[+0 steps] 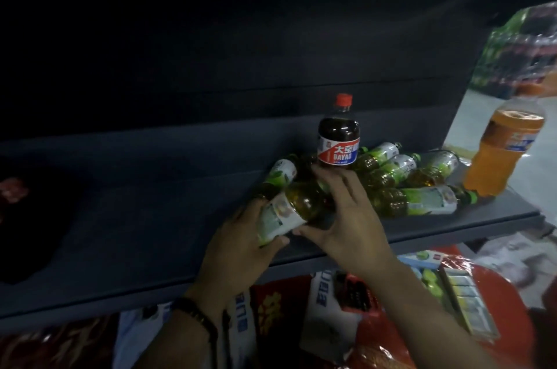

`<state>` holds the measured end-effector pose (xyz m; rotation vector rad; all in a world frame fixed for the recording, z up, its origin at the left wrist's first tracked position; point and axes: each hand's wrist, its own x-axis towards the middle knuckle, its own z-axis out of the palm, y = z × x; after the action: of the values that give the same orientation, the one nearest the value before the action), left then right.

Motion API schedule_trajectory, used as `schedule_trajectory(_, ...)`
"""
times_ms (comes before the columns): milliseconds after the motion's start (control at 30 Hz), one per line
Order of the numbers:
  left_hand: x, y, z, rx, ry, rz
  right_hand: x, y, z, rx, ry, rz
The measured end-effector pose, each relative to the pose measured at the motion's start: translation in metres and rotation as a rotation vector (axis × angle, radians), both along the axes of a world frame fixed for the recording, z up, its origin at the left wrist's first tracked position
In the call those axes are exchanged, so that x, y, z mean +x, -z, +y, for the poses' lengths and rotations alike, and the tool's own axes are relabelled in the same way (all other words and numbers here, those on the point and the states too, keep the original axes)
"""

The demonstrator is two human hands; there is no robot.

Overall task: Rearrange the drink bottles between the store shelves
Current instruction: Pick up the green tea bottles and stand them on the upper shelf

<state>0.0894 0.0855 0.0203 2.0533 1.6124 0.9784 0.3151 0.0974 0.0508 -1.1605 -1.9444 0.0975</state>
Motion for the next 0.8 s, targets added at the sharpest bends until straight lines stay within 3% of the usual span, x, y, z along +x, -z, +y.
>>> schedule_trajectory(67,-0.019,0.005,-0.005,-0.004,-0.063,-0.188,-0.027,0.003,0.007,-0.106,0.0,0.128)
schedule_trajectory(200,-0.054,0.002,-0.011,-0.053,-0.169,-0.471,-0.072,0.03,0.029,-0.264,0.079,0.125)
schedule_trajectory(367,-0.083,0.003,-0.01,-0.145,-0.205,-0.768,-0.114,0.041,0.054,-0.432,0.237,-0.193)
schedule_trajectory(533,-0.089,0.0,-0.005,-0.268,-0.184,-0.934,-0.128,0.035,0.061,-0.487,0.346,-0.199)
schedule_trajectory(667,-0.091,0.002,-0.004,-0.289,-0.2,-0.951,-0.108,0.023,0.049,-0.434,0.442,-0.214)
schedule_trajectory(800,-0.091,0.003,0.0,-0.314,-0.255,-0.996,-0.103,0.016,0.029,-0.622,0.331,-0.176)
